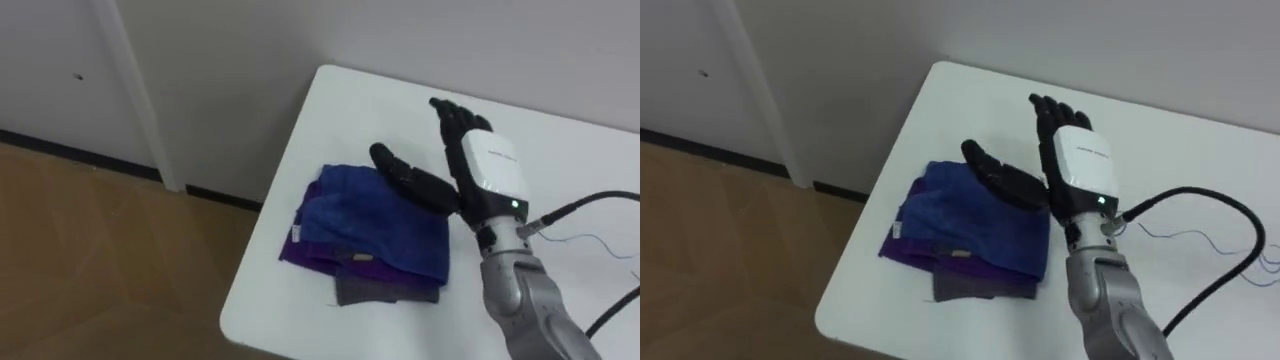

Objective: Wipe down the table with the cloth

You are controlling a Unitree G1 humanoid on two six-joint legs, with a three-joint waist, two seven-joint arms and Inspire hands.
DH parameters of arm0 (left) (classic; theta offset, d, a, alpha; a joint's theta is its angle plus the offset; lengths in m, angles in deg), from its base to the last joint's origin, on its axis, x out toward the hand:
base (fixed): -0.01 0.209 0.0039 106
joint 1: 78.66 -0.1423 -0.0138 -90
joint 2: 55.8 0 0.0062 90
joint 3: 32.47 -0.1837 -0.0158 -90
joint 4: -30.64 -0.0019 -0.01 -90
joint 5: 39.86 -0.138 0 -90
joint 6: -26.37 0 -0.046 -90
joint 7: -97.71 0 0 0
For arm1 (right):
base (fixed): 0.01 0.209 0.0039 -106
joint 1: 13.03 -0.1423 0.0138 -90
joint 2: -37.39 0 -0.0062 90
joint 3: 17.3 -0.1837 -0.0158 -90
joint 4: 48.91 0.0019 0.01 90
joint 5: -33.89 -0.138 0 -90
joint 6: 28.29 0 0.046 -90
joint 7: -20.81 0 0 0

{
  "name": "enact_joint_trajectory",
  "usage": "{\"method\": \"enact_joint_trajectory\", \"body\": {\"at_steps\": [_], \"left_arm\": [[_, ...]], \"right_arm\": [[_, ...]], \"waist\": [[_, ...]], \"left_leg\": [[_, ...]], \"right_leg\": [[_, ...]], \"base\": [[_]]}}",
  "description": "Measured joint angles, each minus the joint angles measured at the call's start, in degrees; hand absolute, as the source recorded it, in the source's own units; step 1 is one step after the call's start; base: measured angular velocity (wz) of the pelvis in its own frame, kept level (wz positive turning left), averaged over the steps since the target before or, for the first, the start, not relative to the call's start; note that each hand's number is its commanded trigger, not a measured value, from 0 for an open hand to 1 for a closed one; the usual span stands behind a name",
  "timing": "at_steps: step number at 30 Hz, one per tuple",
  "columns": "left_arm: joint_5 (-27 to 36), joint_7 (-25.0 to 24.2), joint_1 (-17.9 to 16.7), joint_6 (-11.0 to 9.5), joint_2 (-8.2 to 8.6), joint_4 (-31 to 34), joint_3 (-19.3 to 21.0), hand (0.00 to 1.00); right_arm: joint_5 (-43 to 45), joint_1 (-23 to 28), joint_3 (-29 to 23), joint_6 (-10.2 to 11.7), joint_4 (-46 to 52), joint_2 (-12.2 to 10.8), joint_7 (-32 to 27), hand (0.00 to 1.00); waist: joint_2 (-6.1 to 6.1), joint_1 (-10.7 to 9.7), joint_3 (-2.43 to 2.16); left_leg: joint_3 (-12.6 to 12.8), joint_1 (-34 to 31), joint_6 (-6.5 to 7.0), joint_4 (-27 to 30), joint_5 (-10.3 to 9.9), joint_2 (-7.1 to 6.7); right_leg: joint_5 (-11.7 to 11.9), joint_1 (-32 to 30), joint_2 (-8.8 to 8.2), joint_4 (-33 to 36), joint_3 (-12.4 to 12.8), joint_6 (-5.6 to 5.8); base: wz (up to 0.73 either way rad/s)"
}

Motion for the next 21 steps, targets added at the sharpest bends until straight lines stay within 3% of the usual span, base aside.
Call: {"method": "enact_joint_trajectory", "body": {"at_steps": [11,15,21], "left_arm": [[-0.93,0.08,-0.27,0.0,-0.13,0.97,-0.59,0.0],[-1.93,0.07,-0.65,0.38,-0.08,0.91,-0.77,0.0],[-3.08,0.16,-1.43,1.23,0.25,0.76,-0.85,0.0]], "right_arm": [[7.33,1.66,2.11,-0.42,-6.62,-0.04,3.45,0.0],[8.16,3.33,2.11,-0.42,-7.32,-0.22,3.43,0.0],[10.65,4.83,1.91,-0.25,-8.38,-0.85,3.16,0.0]], "waist": [[0.23,0.53,0.12],[0.54,0.84,-0.25],[0.72,0.34,-0.34]], "left_leg": [[-0.86,0.0,0.0,0.05,0.0,-0.04],[-0.85,0.13,0.0,0.19,0.0,-0.04],[-0.74,0.1,0.0,0.35,0.0,-0.07]], "right_leg": [[0.01,0.93,-0.06,-0.81,-1.19,0.01],[0.01,1.25,-0.02,-1.0,-1.19,0.01],[0.01,1.63,-0.17,-1.02,-1.88,0.03]], "base": [[0.05],[0.01],[0.04]]}}
